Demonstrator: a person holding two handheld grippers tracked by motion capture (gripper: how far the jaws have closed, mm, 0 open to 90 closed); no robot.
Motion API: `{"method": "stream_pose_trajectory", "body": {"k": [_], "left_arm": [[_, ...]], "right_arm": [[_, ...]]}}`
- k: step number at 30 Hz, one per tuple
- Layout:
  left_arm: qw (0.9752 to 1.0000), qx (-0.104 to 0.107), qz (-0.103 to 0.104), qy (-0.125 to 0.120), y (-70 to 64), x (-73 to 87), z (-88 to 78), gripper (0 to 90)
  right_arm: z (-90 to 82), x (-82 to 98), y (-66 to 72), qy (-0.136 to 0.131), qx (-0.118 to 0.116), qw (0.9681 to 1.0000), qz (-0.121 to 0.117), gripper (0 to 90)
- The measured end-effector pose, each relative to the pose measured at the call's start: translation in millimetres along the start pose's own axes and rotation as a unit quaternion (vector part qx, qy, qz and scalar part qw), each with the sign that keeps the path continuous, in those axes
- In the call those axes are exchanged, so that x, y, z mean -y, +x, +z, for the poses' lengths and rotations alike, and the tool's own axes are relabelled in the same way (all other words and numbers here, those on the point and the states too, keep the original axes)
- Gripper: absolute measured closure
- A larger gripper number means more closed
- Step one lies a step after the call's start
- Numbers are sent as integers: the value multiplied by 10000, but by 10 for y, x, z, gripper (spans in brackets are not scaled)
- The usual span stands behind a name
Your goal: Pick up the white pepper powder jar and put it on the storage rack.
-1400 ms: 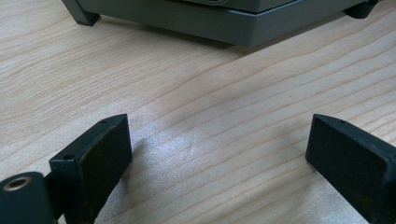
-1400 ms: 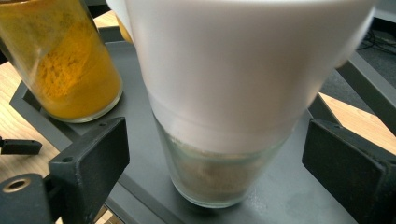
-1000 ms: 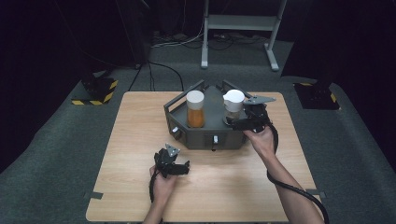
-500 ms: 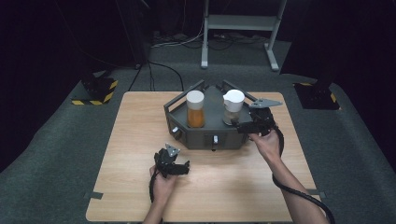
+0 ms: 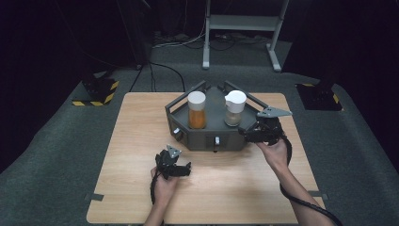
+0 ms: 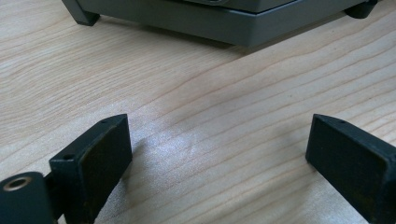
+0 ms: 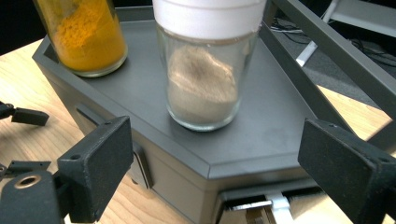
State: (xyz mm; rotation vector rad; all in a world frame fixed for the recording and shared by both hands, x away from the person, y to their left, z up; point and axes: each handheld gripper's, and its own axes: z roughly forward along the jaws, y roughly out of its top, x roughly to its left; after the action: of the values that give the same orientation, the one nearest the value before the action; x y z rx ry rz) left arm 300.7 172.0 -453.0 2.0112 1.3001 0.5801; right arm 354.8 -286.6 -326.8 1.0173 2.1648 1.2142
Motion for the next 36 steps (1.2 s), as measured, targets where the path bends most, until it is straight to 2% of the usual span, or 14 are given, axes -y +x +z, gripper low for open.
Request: {"method": "stream_pose_trajectory", "body": {"k": [14, 22, 36], "left_arm": [[10000, 1, -4, -2, 0, 0, 0, 70], [10000, 0, -12, -8, -2, 2, 1, 70], [10000, 1, -7, -4, -1, 1, 1, 70]], "right_arm": [[-143, 296, -62, 93, 159, 9997, 138, 100], [-140, 441, -84, 185, 255, 9990, 317, 107], [-65, 621, -48, 408, 432, 9974, 414, 110]]}}
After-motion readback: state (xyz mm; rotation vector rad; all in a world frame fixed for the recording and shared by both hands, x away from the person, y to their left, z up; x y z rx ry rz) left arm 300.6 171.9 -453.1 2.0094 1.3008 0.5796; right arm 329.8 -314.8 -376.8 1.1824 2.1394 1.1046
